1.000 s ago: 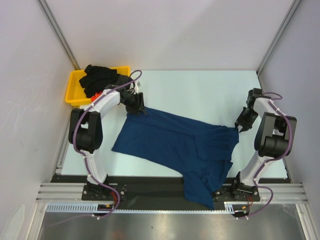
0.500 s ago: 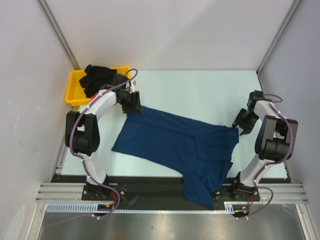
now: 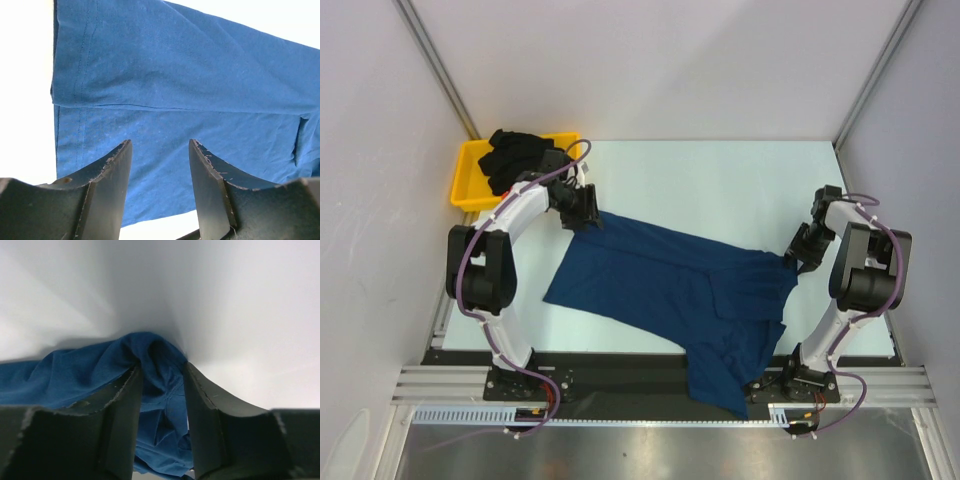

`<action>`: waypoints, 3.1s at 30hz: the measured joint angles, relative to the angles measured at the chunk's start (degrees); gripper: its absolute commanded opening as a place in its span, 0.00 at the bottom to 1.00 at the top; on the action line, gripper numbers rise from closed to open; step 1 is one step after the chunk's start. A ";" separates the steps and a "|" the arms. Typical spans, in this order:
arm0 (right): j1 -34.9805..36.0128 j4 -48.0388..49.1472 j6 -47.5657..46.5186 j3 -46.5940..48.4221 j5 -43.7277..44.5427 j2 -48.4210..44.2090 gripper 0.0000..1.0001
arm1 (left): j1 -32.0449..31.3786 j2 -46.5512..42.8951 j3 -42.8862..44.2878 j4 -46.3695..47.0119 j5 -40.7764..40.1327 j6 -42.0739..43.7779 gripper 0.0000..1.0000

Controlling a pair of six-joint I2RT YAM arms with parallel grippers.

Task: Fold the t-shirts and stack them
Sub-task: Fold the tshirt

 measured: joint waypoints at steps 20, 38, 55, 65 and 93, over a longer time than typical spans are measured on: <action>3.85 -4.87 3.89 13.77 6.01 9.51 0.00 | 0.61 -0.42 -1.05 2.64 0.57 -0.48 0.56; 8.28 -2.05 1.99 63.78 12.26 38.86 0.50 | 0.92 -8.39 -11.13 6.19 -0.24 -3.78 0.56; 3.98 -3.34 6.38 19.47 1.27 -2.91 0.43 | -1.90 -9.81 -14.53 8.15 4.50 -4.94 0.57; 17.90 -2.58 -2.21 8.48 -1.66 -4.50 0.51 | -1.92 -9.81 -13.55 7.87 7.78 -4.59 0.57; 25.92 -2.97 -9.38 9.40 9.77 3.98 0.33 | -1.92 -9.81 -11.54 7.06 9.11 -4.02 0.58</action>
